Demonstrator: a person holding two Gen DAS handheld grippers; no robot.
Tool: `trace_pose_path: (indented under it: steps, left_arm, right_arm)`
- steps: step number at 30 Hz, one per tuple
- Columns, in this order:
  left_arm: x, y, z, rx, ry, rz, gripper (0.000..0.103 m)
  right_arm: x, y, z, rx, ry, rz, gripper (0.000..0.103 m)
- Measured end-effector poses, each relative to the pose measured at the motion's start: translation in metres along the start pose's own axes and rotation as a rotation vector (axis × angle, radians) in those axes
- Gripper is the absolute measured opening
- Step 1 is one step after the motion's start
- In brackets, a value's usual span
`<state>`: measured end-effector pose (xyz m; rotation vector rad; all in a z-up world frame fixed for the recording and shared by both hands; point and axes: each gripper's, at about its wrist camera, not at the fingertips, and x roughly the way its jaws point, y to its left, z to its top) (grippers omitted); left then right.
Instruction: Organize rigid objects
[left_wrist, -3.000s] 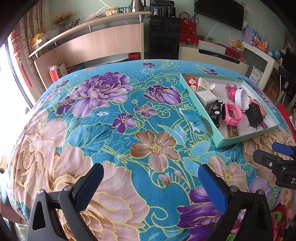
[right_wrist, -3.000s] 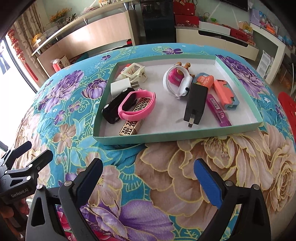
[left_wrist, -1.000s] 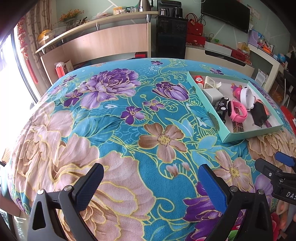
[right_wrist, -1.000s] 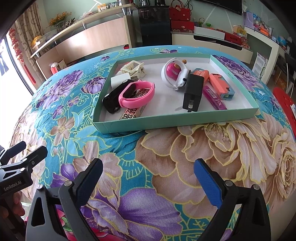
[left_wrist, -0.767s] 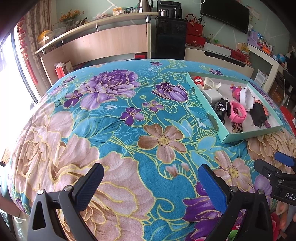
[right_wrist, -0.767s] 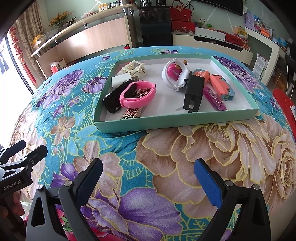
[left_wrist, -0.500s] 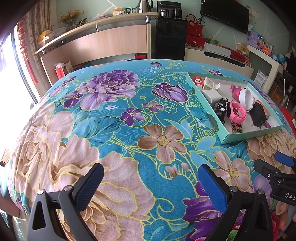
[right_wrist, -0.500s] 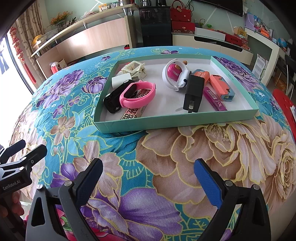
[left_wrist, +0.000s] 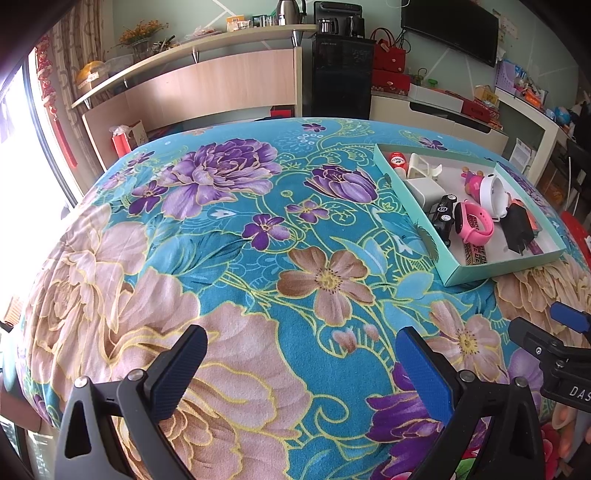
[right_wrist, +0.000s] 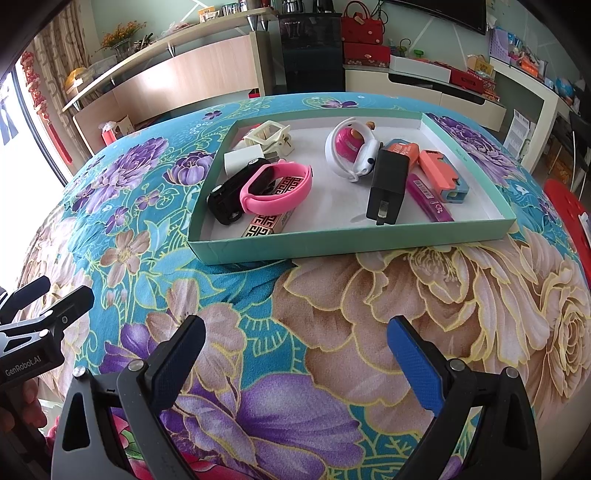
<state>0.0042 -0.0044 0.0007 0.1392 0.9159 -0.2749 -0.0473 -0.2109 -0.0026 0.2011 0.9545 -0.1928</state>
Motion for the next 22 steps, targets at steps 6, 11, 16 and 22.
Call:
trace_pose_path:
  steps: [6, 11, 16, 22]
  left_arm:
    - [0.0, 0.0001, 0.0, -0.002, 0.0, 0.0, 0.103]
    - [-0.0002, 0.0003, 0.0002, -0.001, -0.001, 0.0, 0.103]
    - [-0.0007, 0.0002, 0.0004, -0.003, -0.003, 0.003, 0.103]
    - [-0.0018, -0.0009, 0.0006, 0.001, -0.008, 0.005, 0.103]
  right_arm:
    - [0.0002, -0.0002, -0.0001, -0.001, 0.0, 0.0, 0.099]
    - [0.0002, -0.0002, -0.0003, -0.001, 0.0, 0.0, 0.099]
    - [0.0001, -0.0001, -0.0004, -0.001, 0.0, 0.0, 0.099]
    - [0.0001, -0.0001, -0.0004, -0.001, 0.0, 0.0, 0.099]
